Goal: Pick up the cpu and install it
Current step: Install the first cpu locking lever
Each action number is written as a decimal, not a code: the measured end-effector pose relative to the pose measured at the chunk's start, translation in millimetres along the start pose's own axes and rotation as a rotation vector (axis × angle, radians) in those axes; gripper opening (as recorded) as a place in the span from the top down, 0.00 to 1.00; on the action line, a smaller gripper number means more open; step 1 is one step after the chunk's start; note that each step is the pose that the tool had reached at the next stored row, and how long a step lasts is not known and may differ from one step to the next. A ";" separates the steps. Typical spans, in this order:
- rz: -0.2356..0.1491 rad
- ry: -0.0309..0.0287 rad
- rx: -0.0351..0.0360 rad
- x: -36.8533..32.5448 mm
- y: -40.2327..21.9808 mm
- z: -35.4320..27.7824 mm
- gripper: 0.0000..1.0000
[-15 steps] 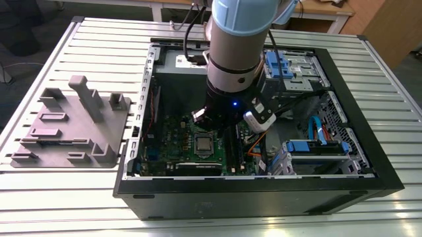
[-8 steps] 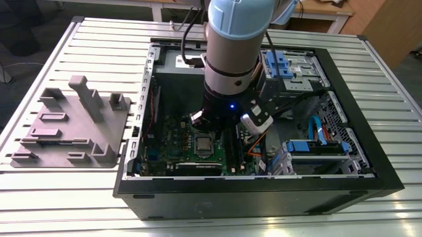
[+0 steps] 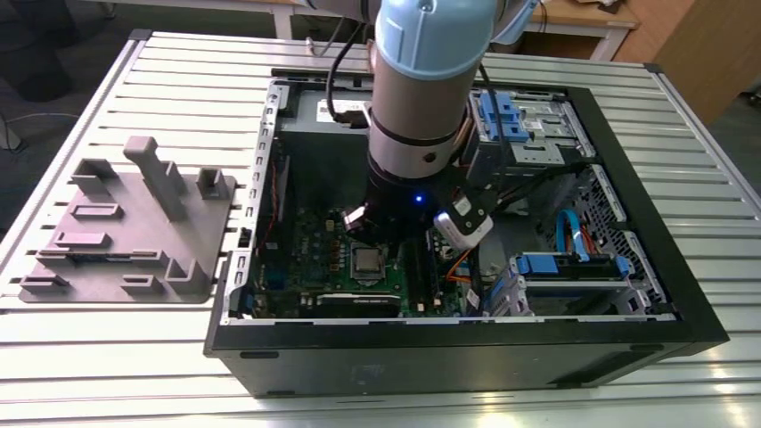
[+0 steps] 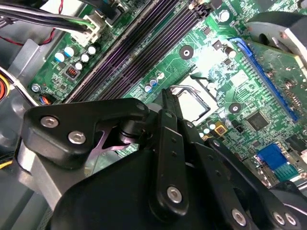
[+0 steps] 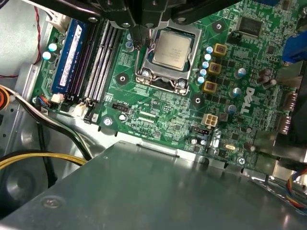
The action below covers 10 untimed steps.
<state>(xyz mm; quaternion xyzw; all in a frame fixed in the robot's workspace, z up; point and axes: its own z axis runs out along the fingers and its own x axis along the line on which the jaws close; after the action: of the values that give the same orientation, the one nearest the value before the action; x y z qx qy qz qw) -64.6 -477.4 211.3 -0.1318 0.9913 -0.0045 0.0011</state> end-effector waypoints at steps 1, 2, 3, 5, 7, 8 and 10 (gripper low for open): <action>0.000 -0.0001 -0.0001 0.1 -0.2 0.5 0.89; 0.000 0.0000 0.0000 0.2 -0.6 1.6 0.89; 0.000 0.0000 0.0001 0.3 -1.1 3.2 0.89; 0.000 0.0000 -0.0002 0.7 -2.5 6.7 0.89; 0.000 -0.0004 -0.0016 1.1 -3.8 9.0 0.89; 0.000 -0.0006 -0.0019 1.1 -3.9 9.2 0.89; 0.000 -0.0006 -0.0021 1.1 -4.0 9.2 0.89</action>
<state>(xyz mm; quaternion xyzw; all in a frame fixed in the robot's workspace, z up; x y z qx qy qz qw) -64.6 -481.6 202.1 -0.1318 0.9913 -0.0034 0.0012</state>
